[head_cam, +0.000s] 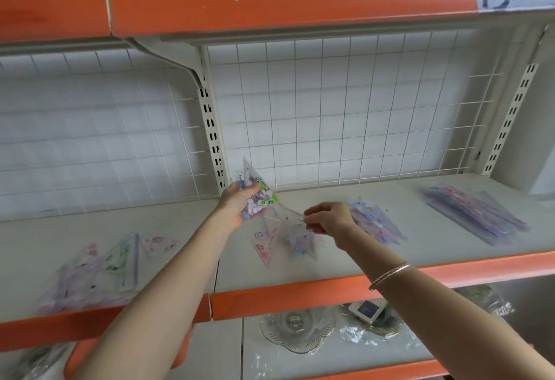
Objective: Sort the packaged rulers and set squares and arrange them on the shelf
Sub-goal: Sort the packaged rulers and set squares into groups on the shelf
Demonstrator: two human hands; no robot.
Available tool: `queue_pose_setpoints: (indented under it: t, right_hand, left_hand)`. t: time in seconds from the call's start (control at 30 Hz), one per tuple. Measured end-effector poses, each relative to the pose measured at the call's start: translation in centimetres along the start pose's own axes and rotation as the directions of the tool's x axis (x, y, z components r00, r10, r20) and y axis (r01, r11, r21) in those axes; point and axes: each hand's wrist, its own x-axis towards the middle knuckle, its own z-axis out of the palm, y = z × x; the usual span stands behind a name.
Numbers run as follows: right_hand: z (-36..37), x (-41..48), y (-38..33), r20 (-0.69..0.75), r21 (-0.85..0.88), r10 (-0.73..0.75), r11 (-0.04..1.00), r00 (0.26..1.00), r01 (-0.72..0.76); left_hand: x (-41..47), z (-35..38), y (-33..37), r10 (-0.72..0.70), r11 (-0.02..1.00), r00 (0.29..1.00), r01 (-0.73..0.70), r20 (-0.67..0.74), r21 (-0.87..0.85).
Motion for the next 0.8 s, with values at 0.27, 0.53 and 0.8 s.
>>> queue_pose_setpoints:
  t: [0.27,0.53,0.8]
  right_hand:
    - [4.2,0.8,-0.3,0.057,-0.251,-0.083,0.963,0.995,0.095]
    - [4.6,1.8,-1.3,-0.073,-0.241,-0.19,0.956,0.979,0.168]
    - [5.7,1.2,-1.7,0.091,0.075,-0.068,0.995,0.993,0.061]
  left_hand:
    - [0.9,-2.1,0.2,0.005,0.994,0.999,-0.009,0.038,0.113]
    - [1.6,-2.4,-0.3,-0.02,0.986,0.994,0.002,0.106,0.164]
    - [1.6,-1.3,-0.9,-0.018,0.992,0.981,-0.007,0.193,0.128]
